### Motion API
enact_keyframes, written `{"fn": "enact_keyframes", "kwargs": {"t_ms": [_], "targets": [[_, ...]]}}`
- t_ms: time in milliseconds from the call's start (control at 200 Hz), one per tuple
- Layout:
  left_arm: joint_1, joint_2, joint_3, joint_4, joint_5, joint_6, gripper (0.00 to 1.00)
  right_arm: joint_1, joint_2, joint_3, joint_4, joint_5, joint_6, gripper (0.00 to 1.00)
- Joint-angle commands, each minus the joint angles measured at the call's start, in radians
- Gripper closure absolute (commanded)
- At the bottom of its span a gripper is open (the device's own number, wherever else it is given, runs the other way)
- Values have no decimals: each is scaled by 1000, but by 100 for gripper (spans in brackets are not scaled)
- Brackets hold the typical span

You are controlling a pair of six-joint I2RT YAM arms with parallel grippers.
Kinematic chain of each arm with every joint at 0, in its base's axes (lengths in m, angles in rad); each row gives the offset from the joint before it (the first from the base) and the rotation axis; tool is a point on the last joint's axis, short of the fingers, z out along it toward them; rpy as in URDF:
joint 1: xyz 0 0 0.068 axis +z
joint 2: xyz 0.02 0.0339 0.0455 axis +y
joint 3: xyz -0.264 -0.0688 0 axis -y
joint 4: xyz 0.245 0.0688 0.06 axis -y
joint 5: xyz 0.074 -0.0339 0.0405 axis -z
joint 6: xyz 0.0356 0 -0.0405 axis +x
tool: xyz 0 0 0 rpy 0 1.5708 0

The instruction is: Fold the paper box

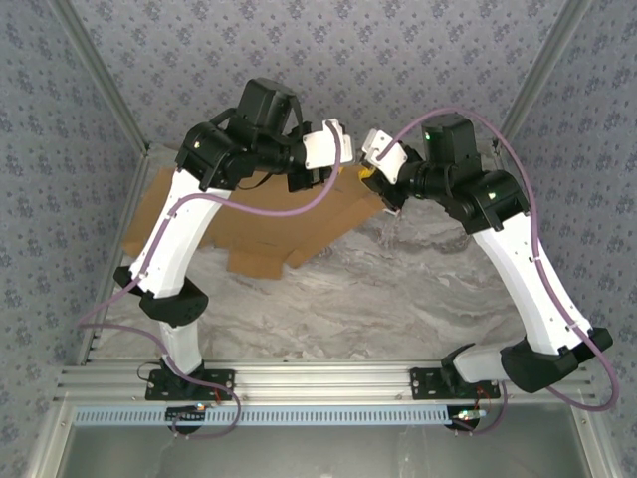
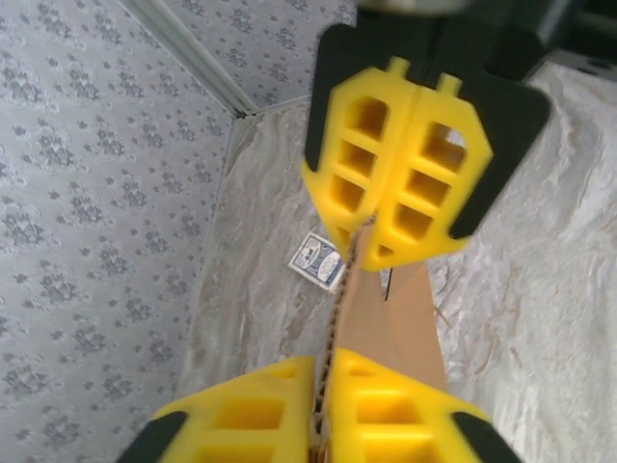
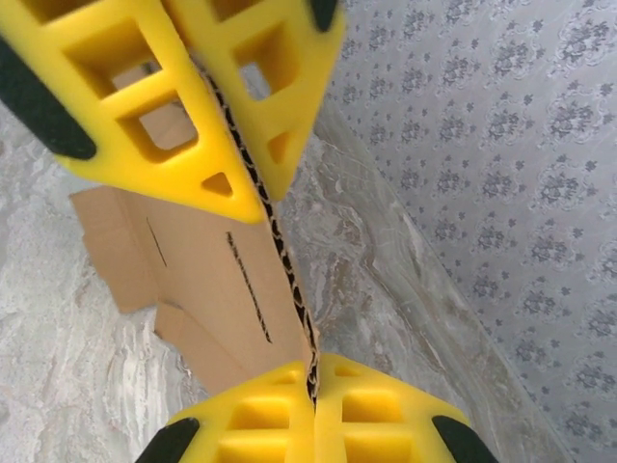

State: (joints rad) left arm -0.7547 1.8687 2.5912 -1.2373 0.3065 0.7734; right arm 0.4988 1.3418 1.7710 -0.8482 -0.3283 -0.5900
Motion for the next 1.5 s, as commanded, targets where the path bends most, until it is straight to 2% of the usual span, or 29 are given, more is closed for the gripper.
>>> {"fn": "enact_keyframes", "kwargs": {"t_ms": [0,20,25,50,105,140,205,270,360,505,645,800,894,1019,1214,1499], "targets": [[11,-12,24,30,-27,-34,100,-15,-39,-23,68,16,68,82],[17,-15,24,36,-26,-44,100,-20,-45,-28,71,16,75,75],[17,-16,24,39,-27,-46,100,-25,-48,-31,71,14,78,70],[23,-20,24,47,-26,-60,100,-37,-61,-42,78,3,93,60],[41,-33,24,76,-23,-104,100,-82,-100,-88,135,-27,168,44],[55,-43,24,92,-14,-135,100,-117,-130,-132,182,-56,220,27],[87,-65,23,126,23,-204,100,-187,-194,-237,298,-117,310,16],[127,-88,19,156,73,-283,100,-243,-250,-369,437,-186,400,11],[188,-131,-20,207,172,-379,100,-290,-265,-496,588,-279,490,9],[267,-224,-154,356,283,-531,100,-302,-208,-556,726,-377,544,9],[285,-306,-266,470,302,-605,100,-306,-148,-610,890,-447,621,10],[312,-352,-326,553,304,-712,100,-292,-98,-675,1064,-517,694,14],[327,-356,-330,597,282,-762,100,-280,-99,-728,1159,-537,724,21],[347,-368,-352,636,316,-808,100,-267,-73,-765,1243,-505,729,35],[372,-379,-373,659,327,-848,100,-269,-16,-778,1375,-560,765,63],[426,-397,-458,741,308,-935,100,-268,-43,-804,1404,-568,756,98]]}}
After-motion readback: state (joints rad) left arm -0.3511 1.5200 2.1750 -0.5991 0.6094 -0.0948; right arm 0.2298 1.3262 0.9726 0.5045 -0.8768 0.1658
